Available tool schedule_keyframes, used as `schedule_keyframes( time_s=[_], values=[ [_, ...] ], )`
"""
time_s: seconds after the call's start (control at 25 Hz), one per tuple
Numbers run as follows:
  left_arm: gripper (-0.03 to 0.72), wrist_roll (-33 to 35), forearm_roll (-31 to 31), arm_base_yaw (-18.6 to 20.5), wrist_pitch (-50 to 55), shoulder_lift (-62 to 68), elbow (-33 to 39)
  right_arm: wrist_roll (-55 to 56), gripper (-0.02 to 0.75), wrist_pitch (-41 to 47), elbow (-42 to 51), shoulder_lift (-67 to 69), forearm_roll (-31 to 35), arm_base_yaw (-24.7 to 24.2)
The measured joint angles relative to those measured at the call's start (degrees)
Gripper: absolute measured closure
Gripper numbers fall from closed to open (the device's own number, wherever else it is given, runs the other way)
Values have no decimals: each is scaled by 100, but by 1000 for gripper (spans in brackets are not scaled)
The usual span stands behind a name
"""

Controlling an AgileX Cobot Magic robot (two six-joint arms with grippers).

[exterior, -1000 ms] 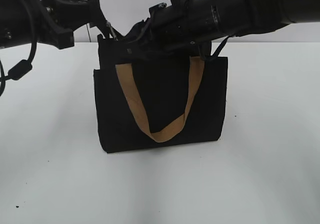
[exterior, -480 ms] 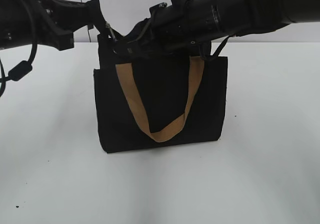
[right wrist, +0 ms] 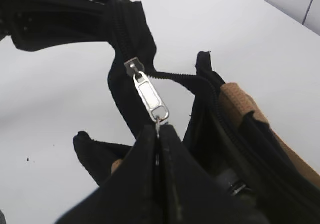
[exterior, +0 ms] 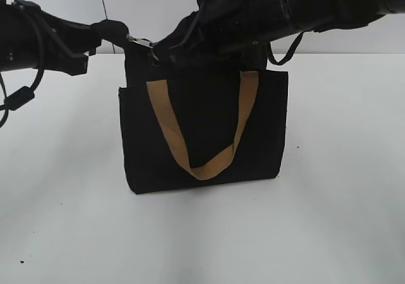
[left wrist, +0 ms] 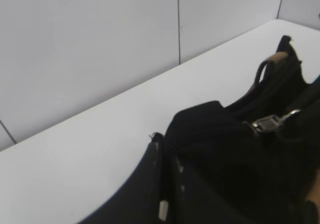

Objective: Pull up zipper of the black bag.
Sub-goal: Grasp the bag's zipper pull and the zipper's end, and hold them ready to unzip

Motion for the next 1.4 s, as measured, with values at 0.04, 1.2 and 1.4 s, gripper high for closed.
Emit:
schedule_keyframes(
  time_s=[0.04,1.2,1.4],
  values=[
    [686,0,-22,0,131,0,0,138,751,-33,0,-20,-192,0],
    [686,0,-623,-18,1426,-101,0,1473,751,411,0,-588,-2030,-1614],
    [686,0,-648,-18,1371,-101,0,1500,751,543,5,-594,-2078,-1686]
  ],
)
